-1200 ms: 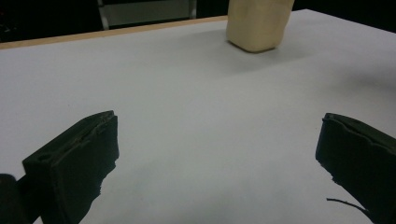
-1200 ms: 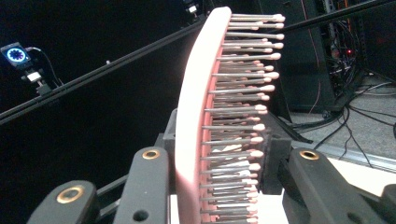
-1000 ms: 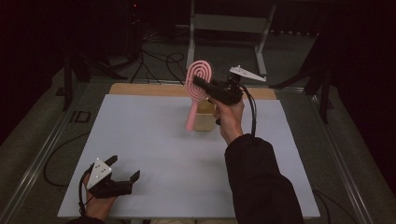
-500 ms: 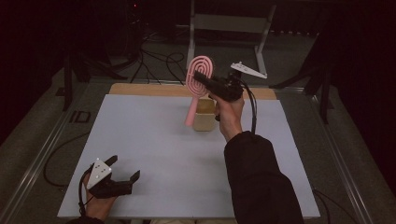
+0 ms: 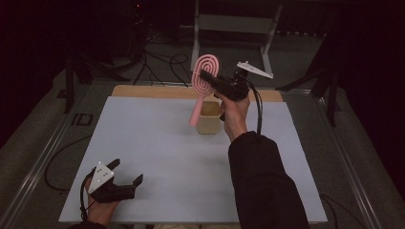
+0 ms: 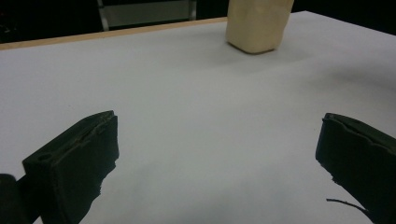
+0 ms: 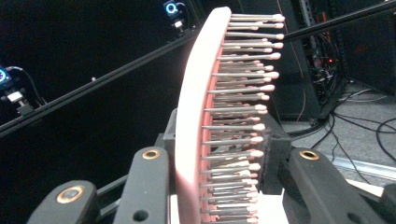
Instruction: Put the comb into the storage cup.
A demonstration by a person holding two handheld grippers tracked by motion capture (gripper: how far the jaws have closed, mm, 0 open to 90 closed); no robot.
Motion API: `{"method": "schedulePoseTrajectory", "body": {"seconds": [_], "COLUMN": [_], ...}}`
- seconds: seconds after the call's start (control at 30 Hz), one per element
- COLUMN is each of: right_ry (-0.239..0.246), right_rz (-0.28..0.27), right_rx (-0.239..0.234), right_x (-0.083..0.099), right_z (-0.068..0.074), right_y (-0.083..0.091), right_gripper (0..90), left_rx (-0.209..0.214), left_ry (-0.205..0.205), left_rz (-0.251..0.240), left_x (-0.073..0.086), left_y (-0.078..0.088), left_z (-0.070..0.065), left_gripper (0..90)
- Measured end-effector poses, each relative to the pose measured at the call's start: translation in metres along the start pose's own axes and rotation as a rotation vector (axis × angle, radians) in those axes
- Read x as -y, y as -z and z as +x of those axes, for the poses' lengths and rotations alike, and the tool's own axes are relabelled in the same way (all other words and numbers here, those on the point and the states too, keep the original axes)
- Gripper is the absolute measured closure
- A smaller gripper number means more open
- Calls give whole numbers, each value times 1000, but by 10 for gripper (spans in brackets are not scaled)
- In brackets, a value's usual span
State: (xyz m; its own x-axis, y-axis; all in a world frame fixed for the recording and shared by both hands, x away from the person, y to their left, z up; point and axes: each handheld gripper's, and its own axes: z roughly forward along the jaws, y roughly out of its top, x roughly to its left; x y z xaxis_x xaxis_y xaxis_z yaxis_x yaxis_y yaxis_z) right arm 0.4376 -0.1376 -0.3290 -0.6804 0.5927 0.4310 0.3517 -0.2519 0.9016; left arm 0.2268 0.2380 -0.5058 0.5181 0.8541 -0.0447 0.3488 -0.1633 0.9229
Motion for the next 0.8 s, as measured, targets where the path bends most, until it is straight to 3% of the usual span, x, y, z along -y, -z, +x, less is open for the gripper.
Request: {"method": "schedulePoseTrajectory", "body": {"seconds": [0.8], "right_ry": [-17], "right_rz": [-37], "right_rx": [58], "right_x": [-10], "right_z": [-13], "right_y": [-2], "right_gripper": [640], "left_rx": [0], "left_ry": [1], "left_rz": [-3], "left_x": [0], "left_y": [1], "left_z": [0], "left_gripper": [0]}}
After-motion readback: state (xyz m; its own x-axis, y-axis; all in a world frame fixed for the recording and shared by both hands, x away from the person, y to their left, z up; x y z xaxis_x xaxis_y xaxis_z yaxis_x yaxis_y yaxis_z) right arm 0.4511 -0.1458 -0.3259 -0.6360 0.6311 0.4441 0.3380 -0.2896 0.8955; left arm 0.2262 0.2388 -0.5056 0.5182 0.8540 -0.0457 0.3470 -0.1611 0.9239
